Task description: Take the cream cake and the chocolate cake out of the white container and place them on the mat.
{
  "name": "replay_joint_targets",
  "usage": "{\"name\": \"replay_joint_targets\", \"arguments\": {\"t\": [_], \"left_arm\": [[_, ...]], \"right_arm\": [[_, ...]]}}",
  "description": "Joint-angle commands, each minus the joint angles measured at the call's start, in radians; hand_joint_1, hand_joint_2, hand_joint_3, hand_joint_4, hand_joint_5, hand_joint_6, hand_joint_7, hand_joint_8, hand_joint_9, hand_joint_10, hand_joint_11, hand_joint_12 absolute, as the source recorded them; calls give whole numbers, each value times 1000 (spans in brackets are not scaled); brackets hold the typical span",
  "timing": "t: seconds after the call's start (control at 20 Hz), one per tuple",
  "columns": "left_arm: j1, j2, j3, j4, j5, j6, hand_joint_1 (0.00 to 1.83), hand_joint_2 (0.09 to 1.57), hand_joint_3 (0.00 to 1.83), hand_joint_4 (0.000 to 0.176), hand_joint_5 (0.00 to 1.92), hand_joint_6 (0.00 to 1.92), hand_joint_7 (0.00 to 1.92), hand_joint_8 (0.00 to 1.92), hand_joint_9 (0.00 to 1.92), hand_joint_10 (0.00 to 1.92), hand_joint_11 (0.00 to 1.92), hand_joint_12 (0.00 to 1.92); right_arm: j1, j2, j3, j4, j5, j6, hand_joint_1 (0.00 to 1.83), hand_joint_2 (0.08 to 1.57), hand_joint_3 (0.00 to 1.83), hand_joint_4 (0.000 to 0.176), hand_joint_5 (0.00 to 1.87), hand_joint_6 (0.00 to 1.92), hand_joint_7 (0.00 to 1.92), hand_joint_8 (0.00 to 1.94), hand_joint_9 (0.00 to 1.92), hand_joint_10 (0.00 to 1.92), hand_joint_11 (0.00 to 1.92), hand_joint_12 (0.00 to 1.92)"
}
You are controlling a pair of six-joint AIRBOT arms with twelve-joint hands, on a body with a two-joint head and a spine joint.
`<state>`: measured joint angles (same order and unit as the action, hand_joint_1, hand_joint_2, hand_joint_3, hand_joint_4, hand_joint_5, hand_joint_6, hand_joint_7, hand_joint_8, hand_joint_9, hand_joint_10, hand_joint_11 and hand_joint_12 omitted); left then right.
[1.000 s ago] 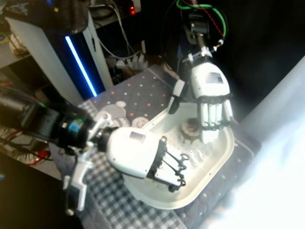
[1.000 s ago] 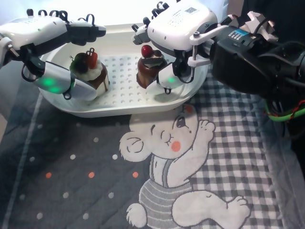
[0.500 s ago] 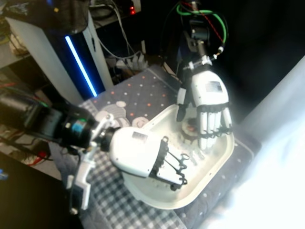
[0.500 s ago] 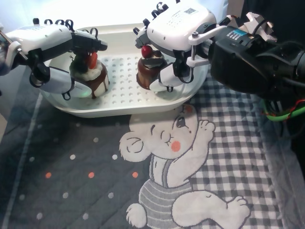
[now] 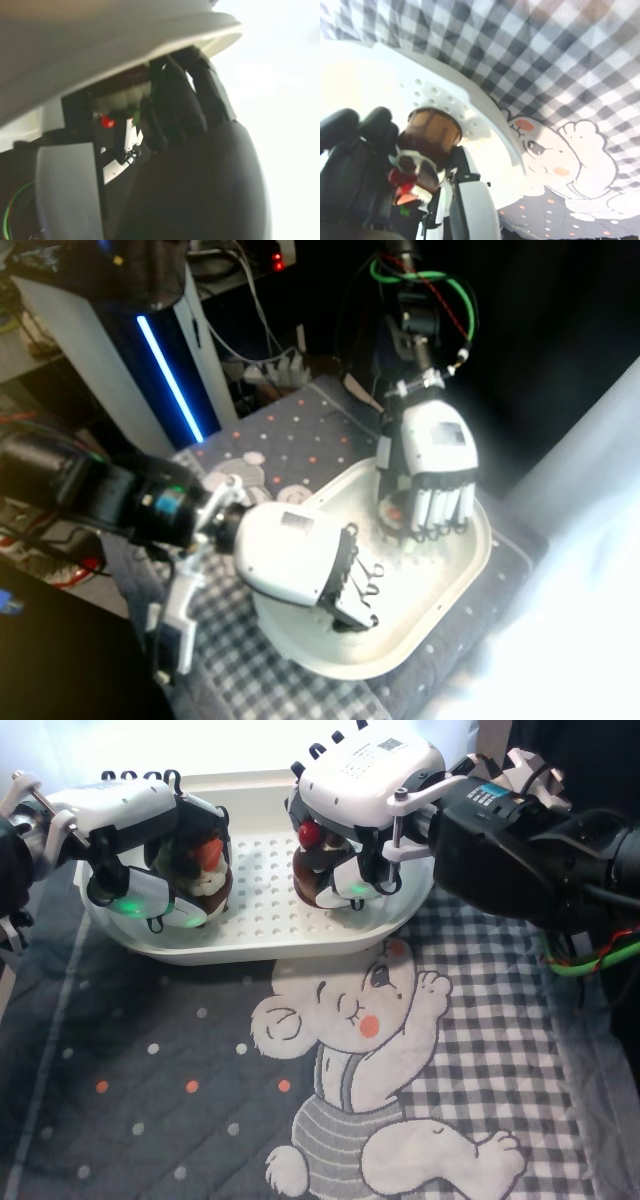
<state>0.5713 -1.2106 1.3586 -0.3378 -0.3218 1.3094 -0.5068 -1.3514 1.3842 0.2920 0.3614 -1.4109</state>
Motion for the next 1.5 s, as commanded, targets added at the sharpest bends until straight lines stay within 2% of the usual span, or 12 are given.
{"name": "replay_joint_targets", "arguments": {"t": [0.0, 0.25, 0.5, 0.7, 0.75, 0.9, 1.0, 1.1, 1.2, 1.3, 1.35, 1.45], "left_arm": [[0, -2, 7, 4, -82, 5, 1337, 1247, 1, 0, 693, 1102, 717, 1455, 738, 1693, 654, 1753], [10, 0, 7, -16, -91, 5, 1305, 1241, 0, 0, 691, 1187, 751, 1418, 761, 1621, 664, 1775], [20, 3, 8, -30, -124, -17, 1198, 1272, 1, 0, 674, 1158, 747, 1649, 819, 1744, 858, 1911], [0, 14, 4, -13, -167, -48, 1340, 1228, 0, 0, 674, 1273, 758, 1306, 765, 1537, 617, 1581], [-6, 28, -14, 5, -196, -64, 1342, 1218, 2, 0, 704, 1293, 770, 1263, 759, 1507, 563, 1535], [-16, 77, -72, 29, -266, -67, 1343, 1214, 0, 0, 709, 1287, 785, 1265, 767, 1496, 586, 1606], [-16, 114, -117, 46, -318, -68, 1350, 1195, 0, 0, 752, 1272, 831, 1202, 782, 1446, 618, 1581], [-15, 155, -166, 70, -371, -71, 1354, 1187, 0, 0, 762, 1257, 847, 1184, 800, 1417, 641, 1547], [-9, 193, -213, 96, -417, -71, 1357, 1181, 0, 0, 747, 1241, 873, 1185, 815, 1391, 669, 1503], [8, 236, -265, 121, -471, -71, 1356, 1181, 0, 0, 749, 1246, 881, 1164, 806, 1404, 655, 1502], [17, 254, -288, 131, -493, -71, 1354, 1184, 0, 0, 740, 1269, 883, 1129, 796, 1427, 626, 1527], [39, 293, -336, 148, -546, -71, 1353, 1185, 0, 0, 740, 1261, 879, 1147, 791, 1423, 599, 1525]], "right_arm": [[15, 3, 5, -13, 101, -9, 1217, 1145, 2, 0, 982, 912, 881, 1249, 847, 1071, 619, 1627], [15, 3, 5, -13, 101, -9, 1258, 1138, 0, 0, 976, 775, 936, 1310, 895, 1339, 752, 1760], [15, 5, -6, -13, 117, -9, 1237, 1128, 0, 0, 998, 829, 940, 1223, 853, 1076, 626, 1596], [15, 34, -38, -13, 162, -9, 1224, 1121, 0, 3, 965, 988, 979, 1064, 899, 1000, 634, 1535], [15, 58, -63, -18, 189, -9, 1186, 1107, 0, 0, 997, 952, 1066, 1622, 1120, 1737, 1115, 1852], [15, 114, -129, -41, 270, -8, 1184, 1090, 0, 0, 1035, 909, 1417, 1928, 1559, 1914, 1623, 1918], [15, 164, -186, -63, 325, -8, 1167, 1116, 3, 0, 974, 1001, 1126, 1511, 1193, 1801, 1181, 1921], [15, 194, -244, -84, 384, -8, 1167, 1117, 1, 0, 973, 1002, 1123, 1468, 1171, 1860, 1204, 1921], [15, 226, -291, -105, 439, -8, 1157, 1138, 5, 0, 928, 1074, 1200, 1831, 1320, 1921, 1405, 1921], [15, 267, -334, -123, 489, -8, 1222, 1184, 3, 0, 824, 1005, 954, 1532, 1146, 1772, 1138, 1921], [15, 288, -356, -131, 512, -8, 1259, 1145, 0, 0, 788, 1123, 1072, 1060, 1050, 1267, 915, 1611], [15, 318, -396, -155, 550, -8, 1255, 1159, 0, 0, 829, 985, 987, 1265, 1050, 1445, 949, 1715]]}}
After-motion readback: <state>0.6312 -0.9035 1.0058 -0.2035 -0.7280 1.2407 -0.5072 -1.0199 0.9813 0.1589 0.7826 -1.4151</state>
